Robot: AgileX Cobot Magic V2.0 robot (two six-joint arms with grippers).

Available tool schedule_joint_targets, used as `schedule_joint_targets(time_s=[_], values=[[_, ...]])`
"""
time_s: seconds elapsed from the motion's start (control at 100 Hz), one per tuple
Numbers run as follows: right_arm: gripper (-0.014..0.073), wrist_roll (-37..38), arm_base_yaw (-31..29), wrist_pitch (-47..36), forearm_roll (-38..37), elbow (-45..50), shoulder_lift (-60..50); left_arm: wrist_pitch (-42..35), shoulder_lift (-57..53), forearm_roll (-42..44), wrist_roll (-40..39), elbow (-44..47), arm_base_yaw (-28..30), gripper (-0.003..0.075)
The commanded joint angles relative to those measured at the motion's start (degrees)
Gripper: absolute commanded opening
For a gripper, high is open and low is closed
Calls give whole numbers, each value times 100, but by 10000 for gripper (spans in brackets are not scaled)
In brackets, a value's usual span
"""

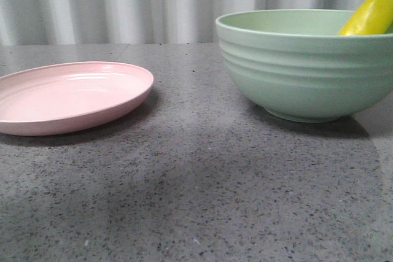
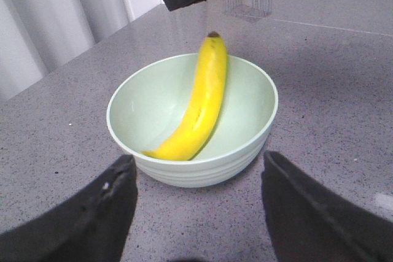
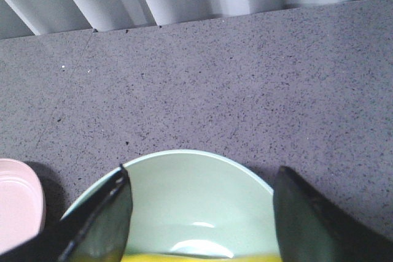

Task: Transfer banana from pink plate to green bowl

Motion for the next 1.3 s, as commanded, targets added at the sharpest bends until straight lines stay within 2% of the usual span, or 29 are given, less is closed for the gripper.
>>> schedule_joint_targets(time_s=[0.0, 0.03, 0.08, 0.19, 0.22, 0.34, 0.47, 0.59, 0.71, 0.85, 0.96, 1.13, 1.29], values=[[384, -51, -44, -186, -36, -169, -184, -501, -89, -26, -15, -194, -33, 384], [360, -51, -44, -151, -49, -169, -219, -501, -89, -26, -28, -194, -33, 353], [260, -51, -44, -23, -83, -169, -295, -474, -112, -40, -42, -194, -33, 270], [-15, -51, -44, 296, -358, -169, -508, -325, -220, 0, -42, -194, -33, -16], [-78, -51, -44, 399, -433, -169, -566, -300, -259, 61, -42, -181, -33, -15], [-71, -51, -44, 725, -646, -95, -854, -301, -535, 62, -42, 12, -33, -19], [-71, -51, -44, 551, -646, 304, -1402, -359, -1033, 70, -42, 401, -33, -19], [-71, -54, -44, 42, -703, 911, -2072, -581, -1586, 70, -42, 970, -33, -19], [-72, -64, -44, -768, -1067, 1766, -2891, -782, -2233, 33, -42, 1712, -33, -19], [-72, -64, -44, -1529, -1308, 2763, -3767, -1324, -3067, 33, -42, 2636, -33, -19], [-72, -64, -44, -2069, -1308, 3510, -4396, -1587, -3717, -328, -42, 3236, -33, -19], [-72, -64, -44, -2257, -1308, 4302, -5177, -1587, -4529, -518, -42, 3861, -33, -19], [-72, -64, -44, -2234, -1308, 4728, -5556, -1577, -4830, -518, -42, 4044, -33, -19]])
